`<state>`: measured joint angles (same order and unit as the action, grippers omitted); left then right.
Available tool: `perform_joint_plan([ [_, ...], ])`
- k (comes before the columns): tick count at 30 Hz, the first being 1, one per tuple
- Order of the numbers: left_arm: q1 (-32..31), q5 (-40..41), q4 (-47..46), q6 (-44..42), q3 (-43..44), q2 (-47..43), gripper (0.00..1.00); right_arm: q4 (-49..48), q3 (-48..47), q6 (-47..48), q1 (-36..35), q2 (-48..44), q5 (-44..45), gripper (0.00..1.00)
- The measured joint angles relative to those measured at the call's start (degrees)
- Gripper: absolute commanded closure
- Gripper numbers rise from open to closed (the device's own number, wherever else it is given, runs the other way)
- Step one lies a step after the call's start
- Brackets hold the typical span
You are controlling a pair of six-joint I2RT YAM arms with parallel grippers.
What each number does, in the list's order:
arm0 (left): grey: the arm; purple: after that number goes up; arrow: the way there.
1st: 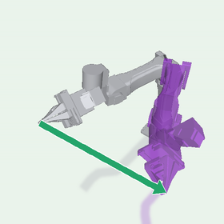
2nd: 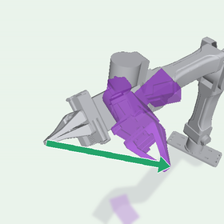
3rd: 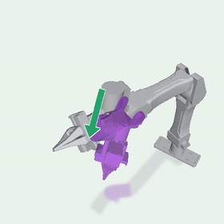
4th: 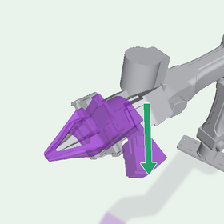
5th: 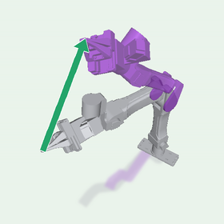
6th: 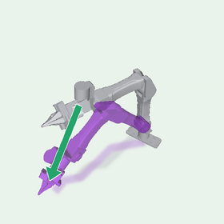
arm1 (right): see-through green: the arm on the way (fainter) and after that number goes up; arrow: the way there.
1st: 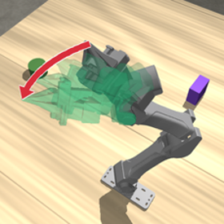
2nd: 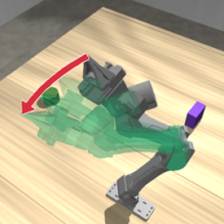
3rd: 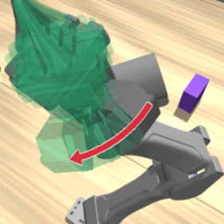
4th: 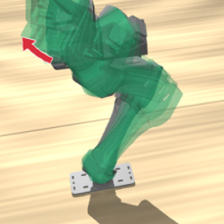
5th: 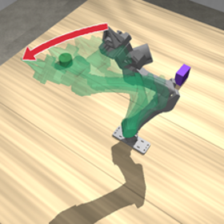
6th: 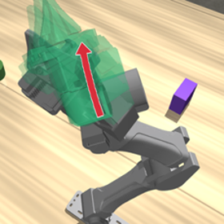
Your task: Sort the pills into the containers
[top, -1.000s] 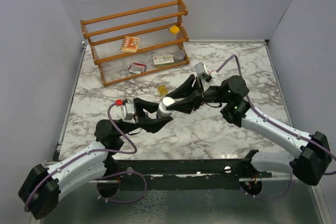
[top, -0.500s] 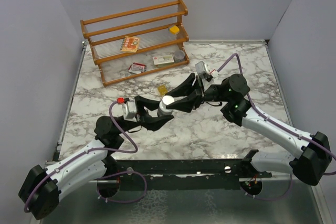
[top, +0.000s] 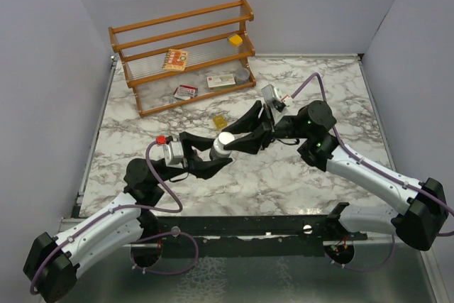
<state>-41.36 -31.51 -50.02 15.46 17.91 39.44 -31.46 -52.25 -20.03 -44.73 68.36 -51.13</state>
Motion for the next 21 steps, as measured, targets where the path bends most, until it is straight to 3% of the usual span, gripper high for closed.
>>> perform_joint_plan([
  [21,0.0,0.1,1.7,-1.3,0.0,-3.3,1.00,1.1,0.0,0.7,-0.4,-1.7,0.6,0.99],
])
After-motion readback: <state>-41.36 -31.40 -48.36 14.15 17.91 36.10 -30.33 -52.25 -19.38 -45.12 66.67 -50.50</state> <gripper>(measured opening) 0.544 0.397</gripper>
